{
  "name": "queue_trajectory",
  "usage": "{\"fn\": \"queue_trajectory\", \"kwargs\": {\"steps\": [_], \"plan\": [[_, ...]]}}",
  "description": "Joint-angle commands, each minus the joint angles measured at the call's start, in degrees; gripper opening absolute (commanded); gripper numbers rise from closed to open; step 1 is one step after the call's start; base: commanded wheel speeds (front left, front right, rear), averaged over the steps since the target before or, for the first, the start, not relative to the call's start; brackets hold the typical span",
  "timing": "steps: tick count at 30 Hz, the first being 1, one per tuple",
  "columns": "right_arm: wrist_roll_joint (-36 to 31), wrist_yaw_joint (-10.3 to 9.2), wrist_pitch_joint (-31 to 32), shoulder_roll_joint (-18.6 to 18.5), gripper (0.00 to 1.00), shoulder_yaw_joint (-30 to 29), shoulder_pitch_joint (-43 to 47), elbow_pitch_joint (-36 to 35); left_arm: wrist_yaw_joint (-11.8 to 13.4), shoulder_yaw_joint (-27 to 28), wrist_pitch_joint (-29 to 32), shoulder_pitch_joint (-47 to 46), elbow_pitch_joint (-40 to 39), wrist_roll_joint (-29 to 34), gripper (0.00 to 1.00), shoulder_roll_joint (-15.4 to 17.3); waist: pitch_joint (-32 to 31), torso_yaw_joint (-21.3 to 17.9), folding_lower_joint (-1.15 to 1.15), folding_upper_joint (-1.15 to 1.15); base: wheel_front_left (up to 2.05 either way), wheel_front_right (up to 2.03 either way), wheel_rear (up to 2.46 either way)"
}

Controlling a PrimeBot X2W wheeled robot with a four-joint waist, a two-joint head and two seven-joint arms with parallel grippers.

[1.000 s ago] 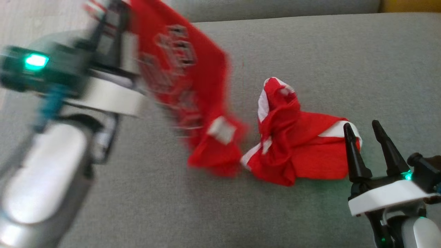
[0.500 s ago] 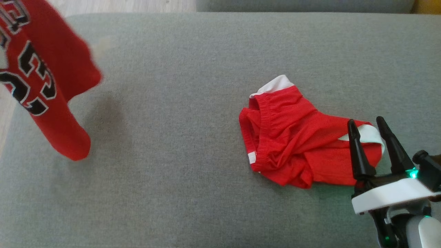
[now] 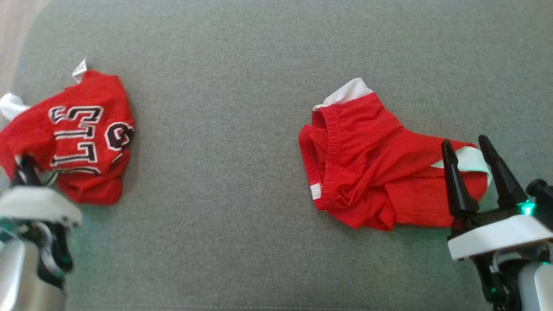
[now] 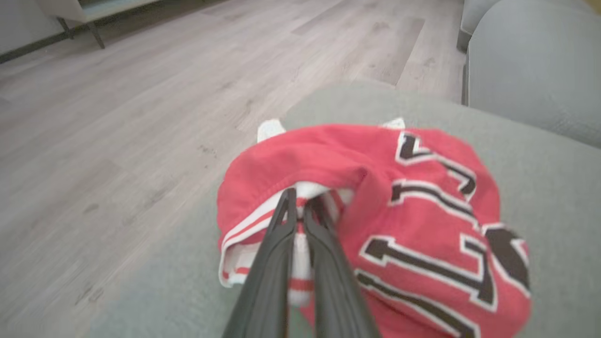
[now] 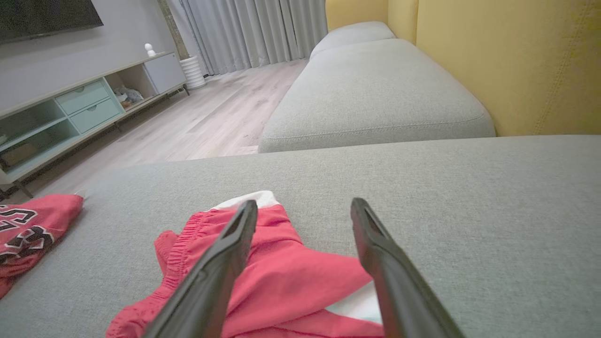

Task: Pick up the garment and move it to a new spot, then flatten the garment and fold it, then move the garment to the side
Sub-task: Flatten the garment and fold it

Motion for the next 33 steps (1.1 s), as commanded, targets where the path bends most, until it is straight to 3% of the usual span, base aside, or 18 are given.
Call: {"fn": "queue_trajectory", "kwargs": {"steps": [1, 3, 4, 5, 6, 11, 20, 27, 33], "plan": [[0.2, -0.04, 0.0, -1.0, 1.00, 1.0, -2.0, -2.2, -1.1, 2.1, -2.1, -1.9, 0.5, -0.3, 0.00, 1.4, 0.2, -0.2, 0.00, 0.00, 0.00, 0.00, 0.00], [0.2, -0.04, 0.0, -1.1, 1.00, 0.9, -2.1, -2.1, -2.6, 1.6, -4.8, -1.5, 3.6, -0.6, 0.00, -0.2, 0.1, -0.3, 0.00, 0.00, 0.00, 0.00, 0.00], [0.1, -0.04, 0.0, -1.2, 1.00, 0.8, -2.1, -2.2, -3.1, 1.3, -6.2, -1.3, 4.8, -0.4, 0.22, -0.9, 0.0, -0.3, 0.00, 0.00, 0.00, 0.00, 0.00], [0.0, -0.04, 0.0, -1.1, 1.00, 0.8, -2.1, -2.1, -3.8, 1.0, -7.8, -1.1, 5.7, -0.4, 0.88, -1.6, -0.2, -0.4, 0.00, 0.00, 0.00, 0.00, 0.00], [-0.2, -0.04, -0.1, -1.1, 1.00, 0.8, -2.1, -2.1, -4.2, 0.8, -9.5, -0.8, 6.4, -0.3, 1.00, -2.3, -0.6, -0.4, 0.00, 0.00, 0.00, 0.00, 0.00], [-0.7, -0.04, -0.5, -0.7, 1.00, 1.3, -1.6, -1.2, -5.5, -1.2, -15.9, 3.2, 7.5, 1.1, 1.00, -5.4, -3.6, -1.1, 0.00, 0.00, 0.00, 0.00, 0.00], [-1.6, -0.04, -0.2, 0.5, 1.00, 1.5, 0.4, -0.8, -1.4, -5.7, -18.9, 12.1, -1.7, 6.8, 1.00, -8.9, -8.4, -2.2, 0.00, 0.00, 0.00, 0.00, 0.00], [-2.5, -0.04, 0.5, 0.9, 1.00, 1.3, 1.3, -1.2, 1.5, -11.7, -17.0, 13.1, -14.2, 14.1, 1.00, -7.8, -10.2, -2.9, 0.00, 0.00, 0.00, 0.00, 0.00], [-3.2, -0.04, 0.8, 0.9, 1.00, 1.3, 1.7, -1.5, 2.5, -15.8, -11.4, 10.7, -19.9, 19.2, 1.00, -5.6, -10.5, -3.4, 0.00, 0.00, 0.00, 0.00, 0.00]]}}
